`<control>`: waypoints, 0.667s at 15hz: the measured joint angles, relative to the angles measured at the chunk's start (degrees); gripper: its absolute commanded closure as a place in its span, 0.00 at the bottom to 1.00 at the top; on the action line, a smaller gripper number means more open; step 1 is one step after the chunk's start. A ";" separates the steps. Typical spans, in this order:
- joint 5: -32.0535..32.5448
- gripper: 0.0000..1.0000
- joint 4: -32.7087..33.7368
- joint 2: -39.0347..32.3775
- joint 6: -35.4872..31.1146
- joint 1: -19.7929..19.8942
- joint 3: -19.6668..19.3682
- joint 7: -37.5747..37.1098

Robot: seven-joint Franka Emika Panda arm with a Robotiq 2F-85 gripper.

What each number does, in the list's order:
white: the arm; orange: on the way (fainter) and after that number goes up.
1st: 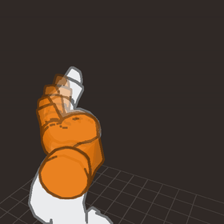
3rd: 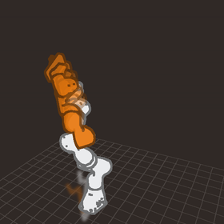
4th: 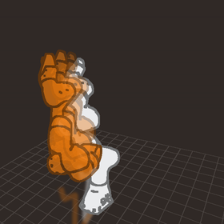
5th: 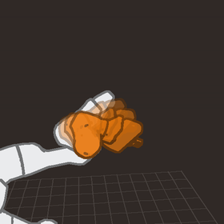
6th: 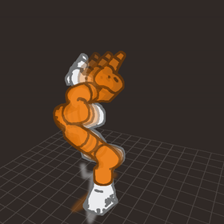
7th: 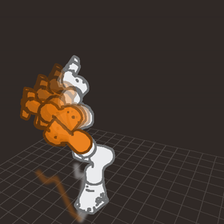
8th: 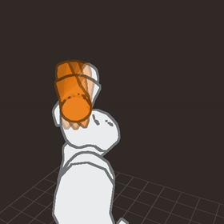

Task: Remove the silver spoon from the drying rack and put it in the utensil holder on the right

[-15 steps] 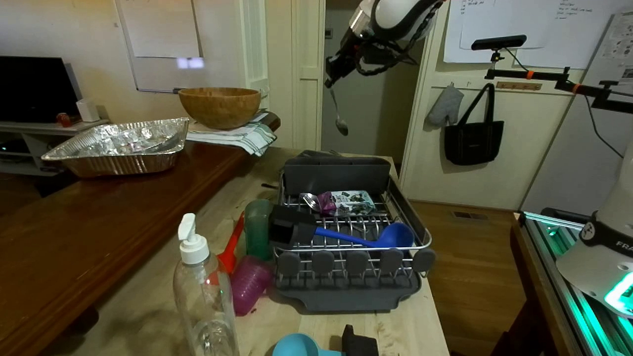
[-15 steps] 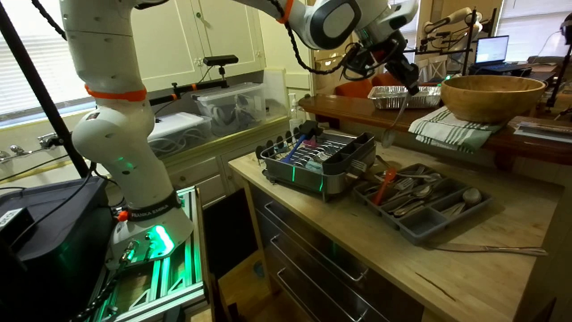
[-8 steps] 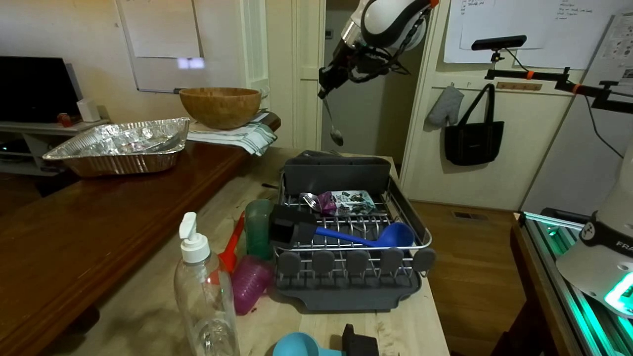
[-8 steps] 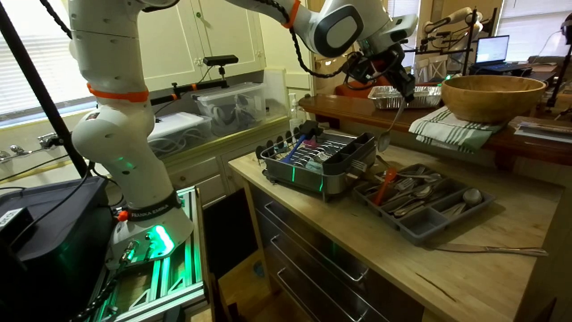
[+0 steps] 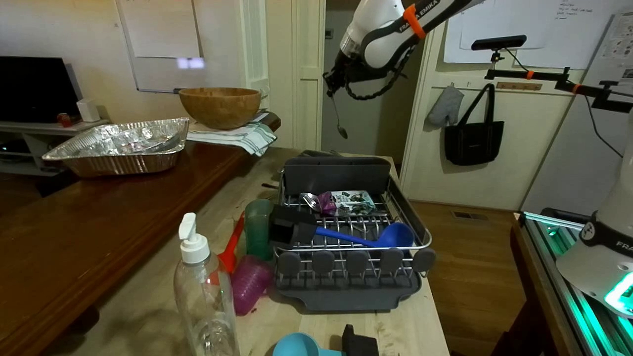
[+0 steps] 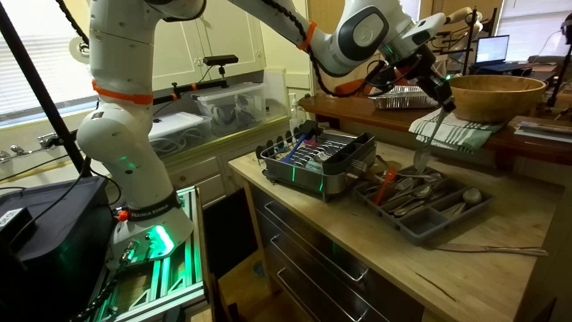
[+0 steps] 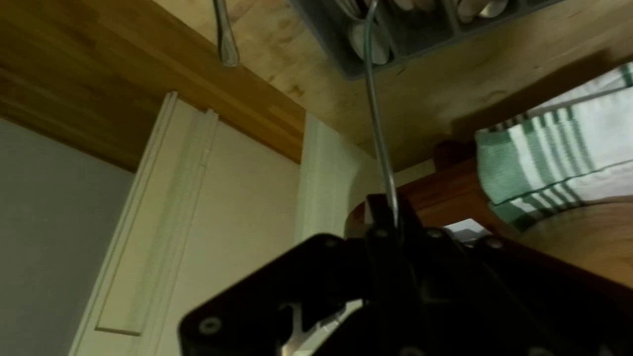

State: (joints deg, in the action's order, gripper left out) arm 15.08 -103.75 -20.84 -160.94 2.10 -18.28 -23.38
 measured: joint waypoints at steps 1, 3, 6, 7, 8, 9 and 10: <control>1.91 0.99 1.33 -1.68 0.09 -1.07 -1.87 -2.72; 3.95 0.99 3.89 -5.10 0.56 -3.02 -4.81 -7.27; 3.02 0.99 7.62 -9.61 3.71 -3.96 -5.42 -10.92; 2.12 0.99 8.84 -10.83 5.67 -3.96 -4.99 -11.05; 1.55 0.99 10.08 -11.91 7.90 -3.96 -4.61 -11.05; 1.37 0.99 11.29 -12.88 10.28 -3.97 -4.33 -11.05; 1.34 0.99 12.56 -13.80 12.58 -3.97 -4.16 -11.06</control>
State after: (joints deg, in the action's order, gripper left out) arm 16.42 -91.19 -34.65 -148.36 -1.87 -22.44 -34.44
